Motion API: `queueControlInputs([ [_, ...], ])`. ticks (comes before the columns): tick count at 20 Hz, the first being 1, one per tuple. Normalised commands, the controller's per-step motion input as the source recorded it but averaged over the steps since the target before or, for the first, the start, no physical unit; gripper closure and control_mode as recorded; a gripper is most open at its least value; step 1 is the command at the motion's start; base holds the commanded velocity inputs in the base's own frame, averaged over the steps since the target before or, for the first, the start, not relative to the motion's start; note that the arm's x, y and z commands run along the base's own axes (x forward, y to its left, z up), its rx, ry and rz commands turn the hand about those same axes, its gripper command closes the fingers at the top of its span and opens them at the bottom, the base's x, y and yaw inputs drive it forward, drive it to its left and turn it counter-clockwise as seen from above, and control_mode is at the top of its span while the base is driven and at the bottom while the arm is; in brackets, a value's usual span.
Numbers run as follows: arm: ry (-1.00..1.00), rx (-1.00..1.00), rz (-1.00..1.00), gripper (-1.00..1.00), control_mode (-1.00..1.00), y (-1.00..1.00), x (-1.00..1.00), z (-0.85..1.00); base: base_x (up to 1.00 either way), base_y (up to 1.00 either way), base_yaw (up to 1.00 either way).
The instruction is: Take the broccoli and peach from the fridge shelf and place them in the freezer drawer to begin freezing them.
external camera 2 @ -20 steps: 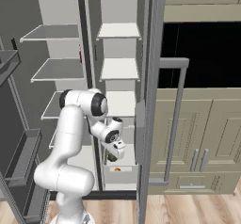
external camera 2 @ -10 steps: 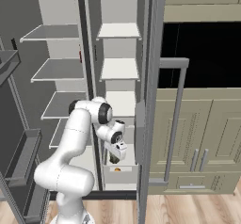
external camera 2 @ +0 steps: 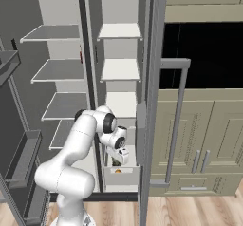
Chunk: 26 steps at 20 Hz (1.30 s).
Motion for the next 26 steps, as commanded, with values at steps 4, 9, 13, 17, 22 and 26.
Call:
queueControlInputs([
  [4,0.00,0.00,0.07,1.00,-1.00,0.03,-0.59,-0.63,0.00,0.00,0.00],
  [9,-0.01,0.00,0.03,-1.00,-1.00,0.08,-0.41,-0.34,0.00,0.00,0.00],
  [13,-0.07,0.00,0.00,-1.00,-1.00,0.00,-0.24,-0.04,0.00,0.00,0.00],
  [17,-0.12,0.00,0.00,-1.00,-1.00,0.00,-0.24,0.01,0.00,0.00,0.00],
  [22,-0.11,0.00,0.00,-1.00,-1.00,0.00,-0.09,0.26,0.00,0.00,0.00],
  [26,-0.10,0.00,0.00,-1.00,-1.00,0.00,-0.01,0.37,0.00,0.00,0.00],
])
